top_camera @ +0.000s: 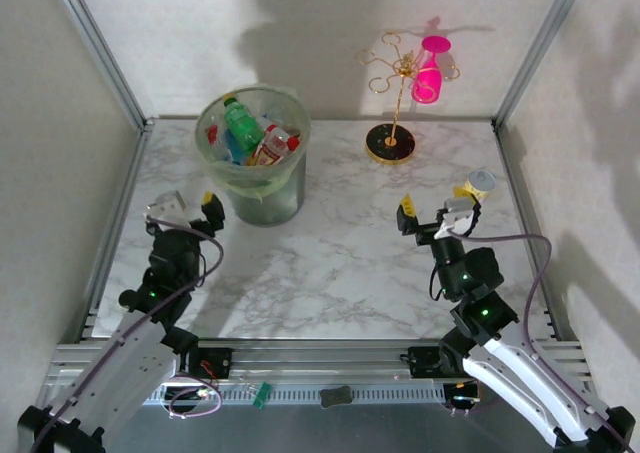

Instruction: Put the plastic bottles in the bin

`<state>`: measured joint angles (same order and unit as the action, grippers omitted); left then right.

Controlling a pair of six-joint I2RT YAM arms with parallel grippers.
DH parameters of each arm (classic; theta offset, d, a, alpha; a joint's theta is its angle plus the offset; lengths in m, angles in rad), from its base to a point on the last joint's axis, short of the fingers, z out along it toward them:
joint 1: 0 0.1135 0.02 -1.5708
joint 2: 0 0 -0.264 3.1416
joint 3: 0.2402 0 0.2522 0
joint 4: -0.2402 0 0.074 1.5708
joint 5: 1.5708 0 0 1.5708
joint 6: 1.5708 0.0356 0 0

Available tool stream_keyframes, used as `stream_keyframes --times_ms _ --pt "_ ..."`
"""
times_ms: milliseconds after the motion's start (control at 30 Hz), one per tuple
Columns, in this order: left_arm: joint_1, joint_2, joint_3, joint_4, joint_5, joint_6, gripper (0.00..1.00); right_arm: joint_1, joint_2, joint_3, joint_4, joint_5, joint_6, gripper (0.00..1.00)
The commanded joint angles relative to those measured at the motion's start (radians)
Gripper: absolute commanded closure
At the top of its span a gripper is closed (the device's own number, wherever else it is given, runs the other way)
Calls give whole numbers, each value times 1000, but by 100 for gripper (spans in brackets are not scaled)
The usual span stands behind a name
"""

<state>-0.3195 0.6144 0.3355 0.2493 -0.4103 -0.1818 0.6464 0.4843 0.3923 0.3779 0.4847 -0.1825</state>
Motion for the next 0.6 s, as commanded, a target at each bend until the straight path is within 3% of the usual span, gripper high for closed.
stream_keyframes --times_ms 0,100,167,233,333,400,567 --pt "16 -13 -165 335 16 21 0 -33 15 -93 311 50 -131 1" --pt "58 137 -199 473 -20 12 0 -129 104 -129 377 6 -109 1" --pt "83 294 -149 484 51 117 0 -196 178 -165 426 15 -19 1" --pt "100 430 -139 544 7 105 0 -261 270 -160 467 -49 53 1" --pt "130 541 -189 712 10 83 1 -281 418 -146 564 -10 52 1" --pt "148 590 -172 755 89 100 1 -305 483 -121 571 -65 42 1" --pt "185 737 -128 906 152 134 1 -405 670 -108 557 -43 102 1"
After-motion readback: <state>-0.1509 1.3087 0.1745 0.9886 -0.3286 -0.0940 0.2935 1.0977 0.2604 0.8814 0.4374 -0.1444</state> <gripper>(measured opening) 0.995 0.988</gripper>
